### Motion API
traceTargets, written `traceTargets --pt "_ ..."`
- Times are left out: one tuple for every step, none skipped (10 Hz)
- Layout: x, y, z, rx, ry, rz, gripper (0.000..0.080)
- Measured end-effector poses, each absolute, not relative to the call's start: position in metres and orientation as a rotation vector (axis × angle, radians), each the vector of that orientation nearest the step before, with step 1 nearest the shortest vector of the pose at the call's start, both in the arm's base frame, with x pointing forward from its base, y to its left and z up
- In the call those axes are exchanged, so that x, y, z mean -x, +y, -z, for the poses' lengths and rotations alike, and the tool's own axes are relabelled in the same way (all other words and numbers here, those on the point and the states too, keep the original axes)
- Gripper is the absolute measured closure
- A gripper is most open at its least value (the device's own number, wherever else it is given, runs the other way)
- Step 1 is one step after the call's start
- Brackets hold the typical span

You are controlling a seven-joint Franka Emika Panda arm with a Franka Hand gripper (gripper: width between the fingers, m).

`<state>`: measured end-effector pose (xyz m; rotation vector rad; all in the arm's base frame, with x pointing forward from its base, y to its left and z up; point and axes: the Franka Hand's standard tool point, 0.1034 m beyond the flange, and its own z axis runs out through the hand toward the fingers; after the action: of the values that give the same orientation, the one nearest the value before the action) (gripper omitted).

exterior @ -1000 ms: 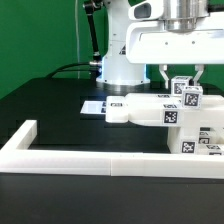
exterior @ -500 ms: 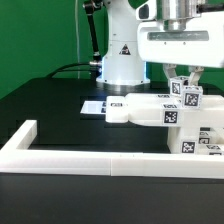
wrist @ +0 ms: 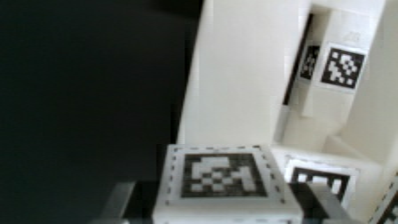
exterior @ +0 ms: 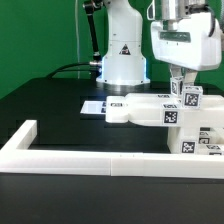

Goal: Assemble chair

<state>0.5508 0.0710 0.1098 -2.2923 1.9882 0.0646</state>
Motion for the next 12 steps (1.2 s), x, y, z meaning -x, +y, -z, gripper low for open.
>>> traceTargets --pt "-0.5507 0.071 -0.1098 2.24 2.049 -0.069 0.0527" --pt "-0.5507 0.0709 -0.1097 2.227 2.063 -0.07 0.0527" --pt "-0.5507 0.0709 -0.1097 2.243 2.045 -0.069 0.0527" --pt "-0.5507 0.071 -0.1096 2.264 2.021 -0.067 0.0445" --pt "-0.5506 0.0711 -0.1096 2.301 1.978 -0.065 0.0445" --pt "-0.5505 0.0716 -0.1096 2.342 1.93 -0.061 0.0307" --pt "-0.5502 0.0734 -0.1096 2.401 1.855 -0.057 0.0201" --pt "-0.5501 0.075 -0.1097 2.504 1.71 -0.046 0.0201" --pt "-0.5502 0.0759 -0.1097 2.608 1.542 -0.035 0.016" --pt "-0.55 0.0772 -0.1096 2.671 1.428 -0.029 0.0153" --pt "-0.5498 0.0783 -0.1096 2.728 1.316 -0.022 0.0153" --pt "-0.5498 0.0784 -0.1096 2.795 1.167 -0.013 0.0151"
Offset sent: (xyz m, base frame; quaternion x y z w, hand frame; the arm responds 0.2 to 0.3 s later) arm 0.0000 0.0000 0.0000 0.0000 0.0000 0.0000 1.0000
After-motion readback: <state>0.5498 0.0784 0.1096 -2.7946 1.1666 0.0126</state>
